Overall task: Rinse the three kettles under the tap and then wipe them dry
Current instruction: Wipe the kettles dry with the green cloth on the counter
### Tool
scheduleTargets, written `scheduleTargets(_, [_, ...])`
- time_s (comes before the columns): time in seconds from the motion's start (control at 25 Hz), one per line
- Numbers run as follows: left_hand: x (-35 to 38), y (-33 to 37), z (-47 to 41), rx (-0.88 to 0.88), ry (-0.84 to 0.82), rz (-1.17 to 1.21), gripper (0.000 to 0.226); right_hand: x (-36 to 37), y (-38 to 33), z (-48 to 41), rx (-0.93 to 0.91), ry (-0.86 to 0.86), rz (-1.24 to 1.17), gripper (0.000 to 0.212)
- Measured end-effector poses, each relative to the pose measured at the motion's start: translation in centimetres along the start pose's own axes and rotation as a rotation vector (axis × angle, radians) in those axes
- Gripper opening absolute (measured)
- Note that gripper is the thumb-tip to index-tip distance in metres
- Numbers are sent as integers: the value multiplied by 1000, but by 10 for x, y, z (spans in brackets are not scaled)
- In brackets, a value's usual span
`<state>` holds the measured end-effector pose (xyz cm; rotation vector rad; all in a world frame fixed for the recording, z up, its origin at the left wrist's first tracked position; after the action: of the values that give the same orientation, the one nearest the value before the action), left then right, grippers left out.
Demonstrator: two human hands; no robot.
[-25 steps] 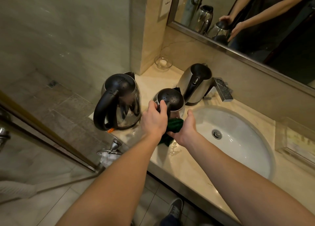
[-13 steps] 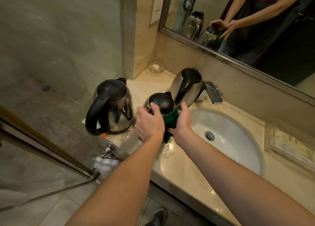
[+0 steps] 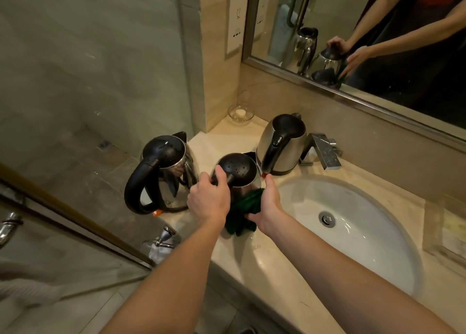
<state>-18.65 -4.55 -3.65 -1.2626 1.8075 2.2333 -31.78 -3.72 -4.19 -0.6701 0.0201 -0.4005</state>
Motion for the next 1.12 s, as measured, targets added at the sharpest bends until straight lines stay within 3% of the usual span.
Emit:
scheduleTargets(0.4, [-3,3,-7,43,-63,0,53,-6,-4,-14,-170,7,137,51])
scheduleTargets(0.56, [-2,0,-8,40,-78,-1,50,-4,3,-26,-244,70,195,66])
scheduleTargets(0.76, [1,-4,-15,92,-114,21,48,-17,8,-37,-223,127,251,52])
scheduleTargets(0.96, [4,-2,-26,170,-165,52,50,-32,0,-29,-150,30,164,34])
scheduleTargets(1.12, [6,-5,-36,250,-237,91,57,-34,-1,-16,-230,-8,147,44])
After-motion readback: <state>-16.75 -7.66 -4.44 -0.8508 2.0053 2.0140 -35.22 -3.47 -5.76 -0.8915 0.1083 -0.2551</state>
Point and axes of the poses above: each hand's wrist, its own z-axis away from the middle knuckle, its own x-axis out of the palm, y = z × x, the point moved 4 cm from there along -z, towards the middle knuckle, and after that the axes turned 6 degrees about z, right-handed, at the moved point
